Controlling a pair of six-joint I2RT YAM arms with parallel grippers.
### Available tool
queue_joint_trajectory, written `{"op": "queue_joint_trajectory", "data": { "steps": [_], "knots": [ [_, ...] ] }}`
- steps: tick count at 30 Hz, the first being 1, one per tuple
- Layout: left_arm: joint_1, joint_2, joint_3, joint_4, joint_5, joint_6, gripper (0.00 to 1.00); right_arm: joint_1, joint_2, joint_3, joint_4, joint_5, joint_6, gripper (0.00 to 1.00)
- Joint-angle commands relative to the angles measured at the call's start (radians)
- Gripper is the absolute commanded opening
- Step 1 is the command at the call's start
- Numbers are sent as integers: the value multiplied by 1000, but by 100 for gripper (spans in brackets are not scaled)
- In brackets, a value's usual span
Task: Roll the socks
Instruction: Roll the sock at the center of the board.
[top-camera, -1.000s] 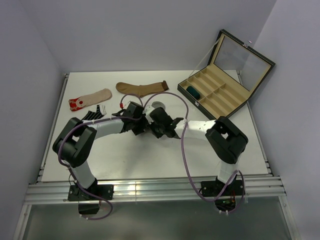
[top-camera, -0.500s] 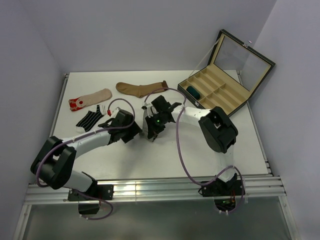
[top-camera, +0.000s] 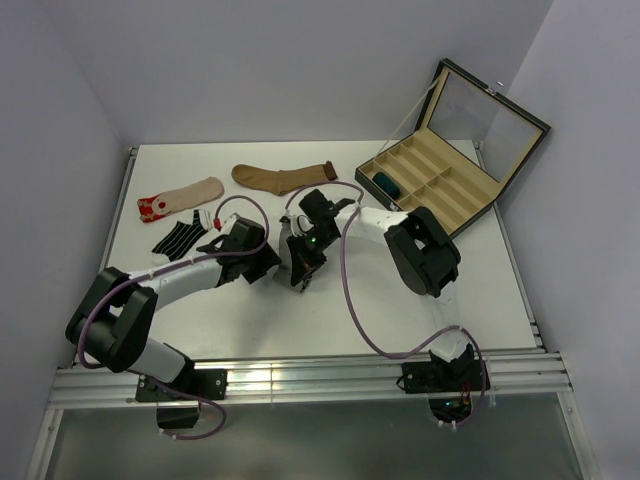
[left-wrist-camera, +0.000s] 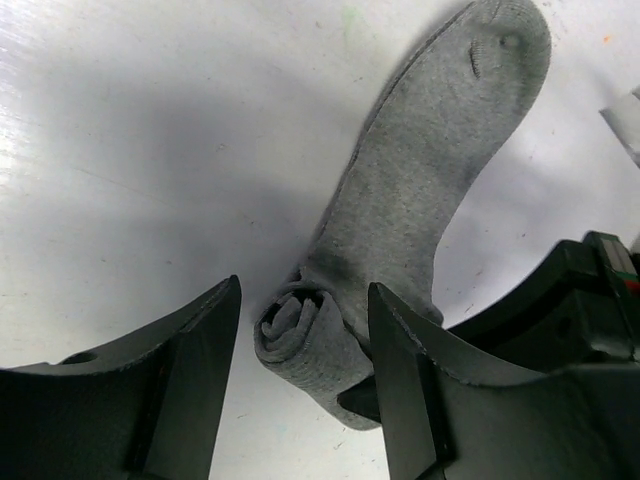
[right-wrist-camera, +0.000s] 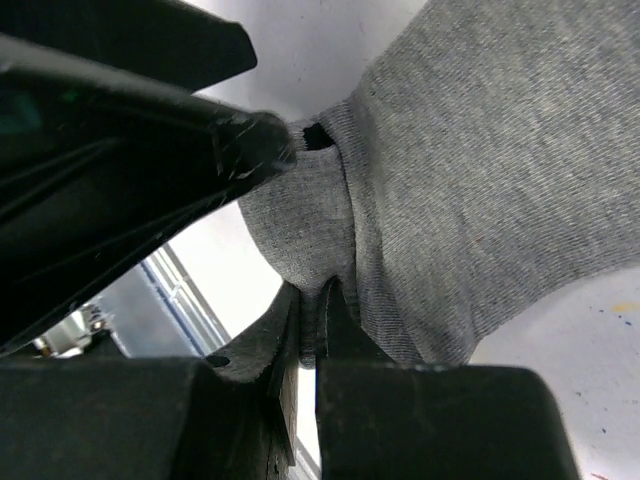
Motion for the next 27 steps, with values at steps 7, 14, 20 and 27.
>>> {"op": "queue_joint_trajectory", "data": {
  "steps": [7,14,20,27],
  "knots": [
    [-21,18,14,13,28,-3,57,-18,71,56,-64,-22,14,0],
    [-43,-67,3,-59,-37,-83,60,-25,88,60,-52,-25,29,0],
    [-58,-4,8,-45,-17,-141,60,-25,88,60,-39,-8,43,0],
    [-79,51,6,-71,3,-178,55,-27,78,37,1,2,71,0]
  ]
}}
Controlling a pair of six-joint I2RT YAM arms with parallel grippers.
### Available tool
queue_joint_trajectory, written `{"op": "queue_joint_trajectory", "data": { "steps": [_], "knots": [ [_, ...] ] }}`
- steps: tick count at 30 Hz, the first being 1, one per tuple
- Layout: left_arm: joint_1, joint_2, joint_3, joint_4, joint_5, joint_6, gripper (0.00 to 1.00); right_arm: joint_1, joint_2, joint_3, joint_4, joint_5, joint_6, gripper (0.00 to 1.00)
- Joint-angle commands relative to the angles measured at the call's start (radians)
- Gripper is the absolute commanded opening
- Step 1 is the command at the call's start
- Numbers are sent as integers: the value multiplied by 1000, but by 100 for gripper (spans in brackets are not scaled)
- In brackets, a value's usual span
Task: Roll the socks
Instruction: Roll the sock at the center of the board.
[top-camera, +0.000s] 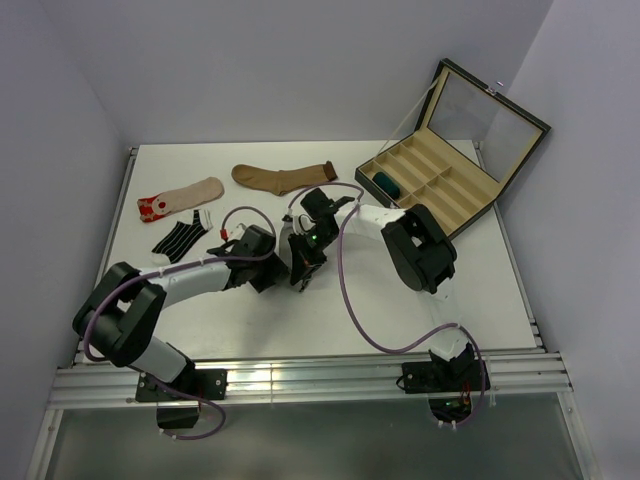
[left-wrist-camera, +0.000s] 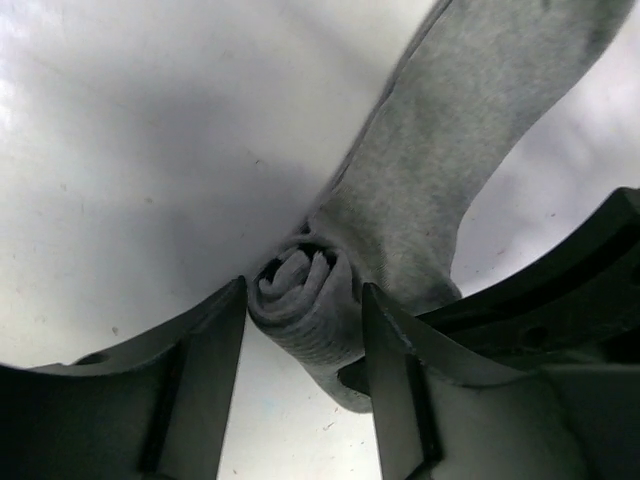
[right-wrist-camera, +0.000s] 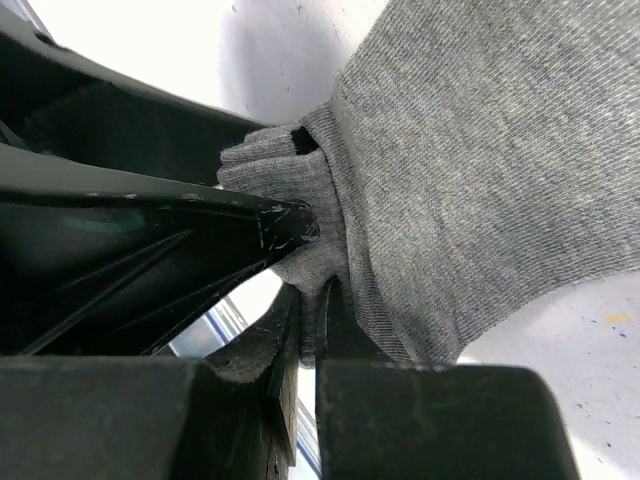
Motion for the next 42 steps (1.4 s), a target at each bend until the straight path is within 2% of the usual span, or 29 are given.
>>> {"op": "queue_joint_trajectory", "data": {
  "steps": [1,4,9,11,13,15,19,22,27,32,42],
  "knots": [
    [-8,8,-3,-28,3,-42,54,-6,27,-6,37,59,18,0],
    [-7,12,-7,-29,-3,-40,44,-6,18,-13,52,64,29,0],
    [3,77,44,-61,-8,21,17,-7,-54,-75,117,88,41,1],
    [15,107,67,-68,12,47,8,-6,-115,-120,170,119,43,6],
    [29,123,81,-89,15,82,4,-6,-163,-154,210,149,44,17],
    [33,132,95,-88,18,117,0,-7,-240,-194,265,201,50,22],
    [36,131,118,-98,9,156,0,-15,-350,-245,357,310,52,32],
    [36,141,137,-106,12,180,1,-18,-384,-259,417,378,47,34],
    [36,137,148,-108,20,193,1,-18,-298,-225,459,439,36,34],
    [38,135,153,-118,21,204,1,-20,-237,-265,535,468,47,34],
    [93,134,145,-141,59,187,1,-20,-222,-336,496,530,52,35]
  ]
}}
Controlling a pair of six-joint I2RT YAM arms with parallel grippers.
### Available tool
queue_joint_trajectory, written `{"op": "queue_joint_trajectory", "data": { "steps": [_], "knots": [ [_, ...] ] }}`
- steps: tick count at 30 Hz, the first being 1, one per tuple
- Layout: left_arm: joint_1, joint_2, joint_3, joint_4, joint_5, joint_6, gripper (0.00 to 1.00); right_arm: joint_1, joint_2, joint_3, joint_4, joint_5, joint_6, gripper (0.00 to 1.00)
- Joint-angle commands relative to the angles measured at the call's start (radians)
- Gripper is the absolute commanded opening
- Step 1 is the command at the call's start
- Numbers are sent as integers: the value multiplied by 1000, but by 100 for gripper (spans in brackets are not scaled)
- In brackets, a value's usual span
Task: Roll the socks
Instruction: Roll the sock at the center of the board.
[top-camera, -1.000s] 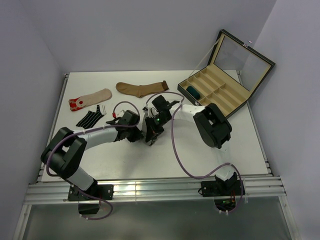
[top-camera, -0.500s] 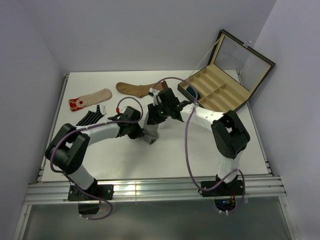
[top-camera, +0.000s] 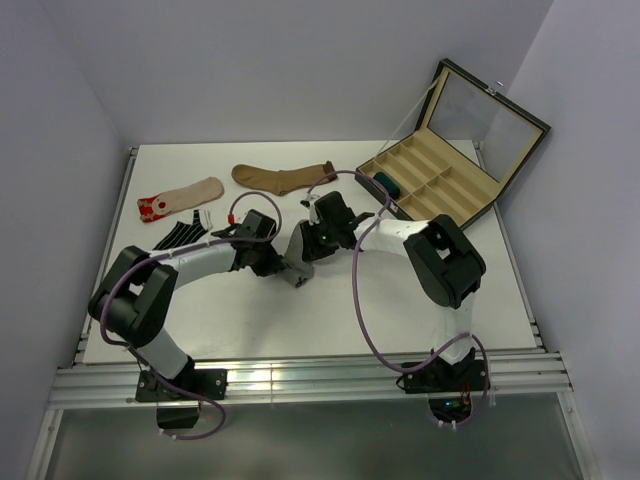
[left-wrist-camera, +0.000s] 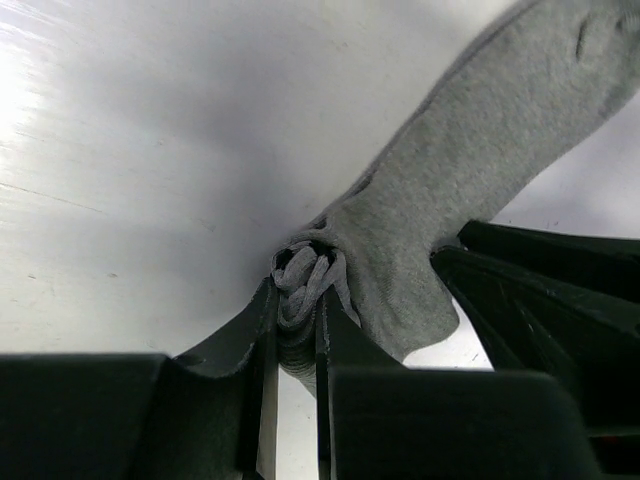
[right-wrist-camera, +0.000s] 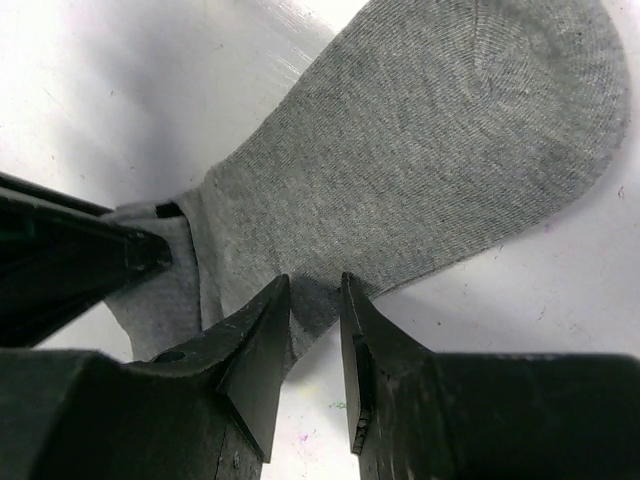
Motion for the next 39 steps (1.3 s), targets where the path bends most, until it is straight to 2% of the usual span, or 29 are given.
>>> {"op": "queue_joint_trajectory", "data": {
  "steps": [1,12,16,18,24,29,39],
  "knots": [
    [37,11,-9,-71,-10,12,1,-8,6,-24,-3,46,2,35],
    [53,-26,-12,-82,37,60,1,-14,-17,-53,13,42,-12,36],
    [53,46,16,-88,57,81,0,19,-127,-79,55,61,-73,39],
    [53,66,17,-86,60,84,0,54,-197,-119,83,100,-105,45],
    [53,89,32,-100,63,101,1,157,-339,-251,247,172,-190,53],
    [53,97,52,-117,65,109,1,252,-318,-262,284,229,-266,55],
    [53,128,92,-137,74,126,1,349,-192,-198,284,345,-358,55]
  ]
}}
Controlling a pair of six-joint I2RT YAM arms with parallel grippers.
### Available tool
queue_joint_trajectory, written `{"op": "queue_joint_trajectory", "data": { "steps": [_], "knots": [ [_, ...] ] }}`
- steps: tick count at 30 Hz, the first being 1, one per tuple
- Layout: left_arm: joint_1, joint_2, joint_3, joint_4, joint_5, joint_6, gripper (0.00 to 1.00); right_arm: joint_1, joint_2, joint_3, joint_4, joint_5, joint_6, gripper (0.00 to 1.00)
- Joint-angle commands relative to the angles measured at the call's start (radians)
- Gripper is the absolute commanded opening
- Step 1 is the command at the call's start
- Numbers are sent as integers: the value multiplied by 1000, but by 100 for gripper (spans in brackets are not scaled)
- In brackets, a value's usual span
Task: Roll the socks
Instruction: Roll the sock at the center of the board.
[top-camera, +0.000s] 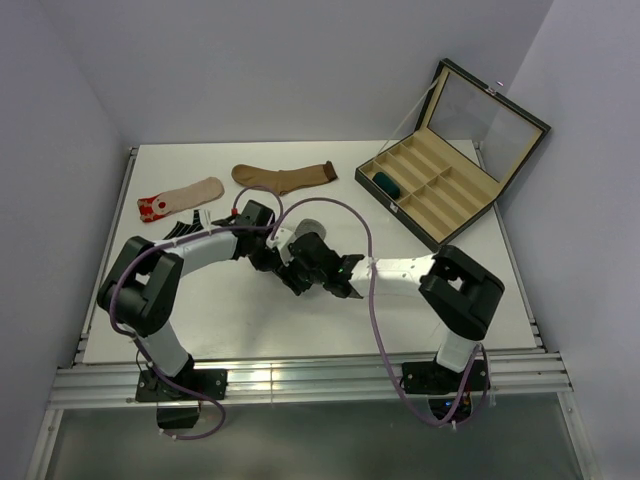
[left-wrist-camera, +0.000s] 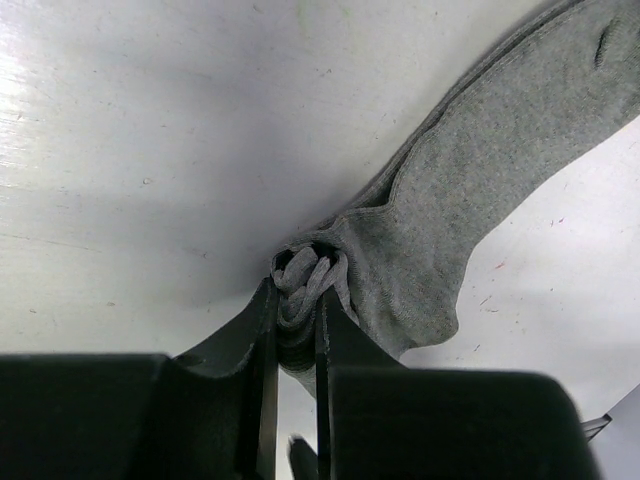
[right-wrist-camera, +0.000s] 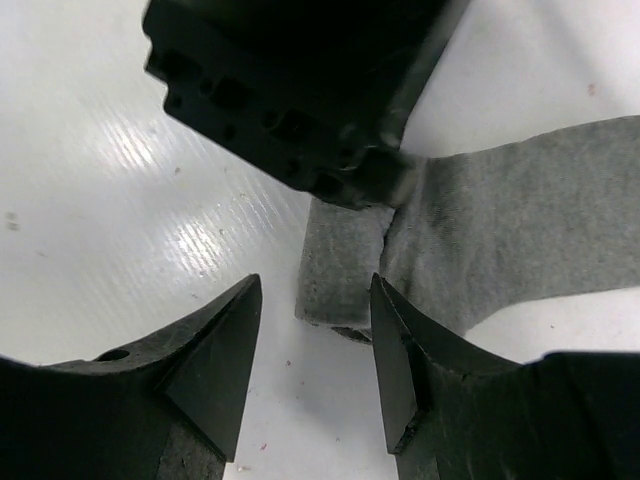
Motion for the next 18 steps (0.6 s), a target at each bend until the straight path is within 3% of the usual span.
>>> {"op": "queue_joint_trajectory", "data": {
  "steps": [1,9,12,14,16,18],
  "knots": [
    [0,55,1,-65,-25,46,1,35,47,50,19,95,-61,55],
    [0,78,27,-75,-11,69,3,61,134,62,-22,197,-98,50],
    [0,84,36,-75,1,80,5,63,148,58,-34,209,-103,37],
    [0,80,42,-74,1,81,8,63,162,59,-51,197,-98,22],
    [0,68,44,-71,-3,86,15,58,160,56,-73,145,-91,9],
    [0,31,39,-60,-28,86,25,32,151,61,-105,46,-69,4]
  ]
}}
